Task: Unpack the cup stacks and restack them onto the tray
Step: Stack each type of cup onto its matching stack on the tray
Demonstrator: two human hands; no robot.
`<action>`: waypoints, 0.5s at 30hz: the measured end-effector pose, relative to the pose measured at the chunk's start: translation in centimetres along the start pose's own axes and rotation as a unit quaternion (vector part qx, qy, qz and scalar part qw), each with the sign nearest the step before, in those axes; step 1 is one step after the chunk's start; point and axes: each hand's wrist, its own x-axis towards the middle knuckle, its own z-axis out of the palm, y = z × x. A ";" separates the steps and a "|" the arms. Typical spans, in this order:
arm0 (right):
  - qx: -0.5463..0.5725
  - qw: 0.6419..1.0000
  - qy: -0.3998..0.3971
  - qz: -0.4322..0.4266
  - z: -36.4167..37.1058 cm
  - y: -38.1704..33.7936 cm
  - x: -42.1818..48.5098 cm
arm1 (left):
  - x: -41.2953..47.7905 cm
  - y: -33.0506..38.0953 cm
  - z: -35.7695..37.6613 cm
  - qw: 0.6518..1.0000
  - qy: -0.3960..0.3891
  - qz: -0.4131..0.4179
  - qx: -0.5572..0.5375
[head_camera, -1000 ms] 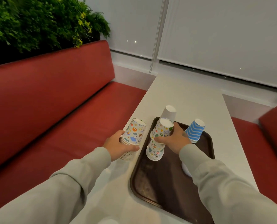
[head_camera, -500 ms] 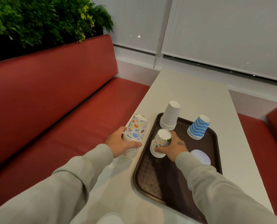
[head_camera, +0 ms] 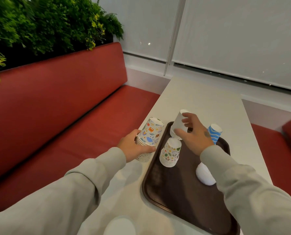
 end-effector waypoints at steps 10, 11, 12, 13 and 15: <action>0.079 0.990 -0.102 0.056 3.2 -3.9 -0.5 | -0.9 2.4 -0.1 0.998 0.032 0.057 -0.007; 0.087 0.990 -0.098 0.056 3.4 -4.0 -0.5 | -0.9 2.4 -0.1 0.998 0.033 0.060 -0.005; 0.093 0.989 -0.095 0.059 3.6 -4.0 -0.6 | -0.9 2.3 -0.2 0.998 0.034 0.062 0.000; 0.095 0.989 -0.094 0.062 3.8 -4.0 -0.6 | -0.9 2.2 -0.3 0.997 0.034 0.062 0.007; 0.102 0.988 -0.094 0.066 4.1 -4.0 -0.6 | -0.9 2.0 -0.5 0.997 0.030 0.063 0.024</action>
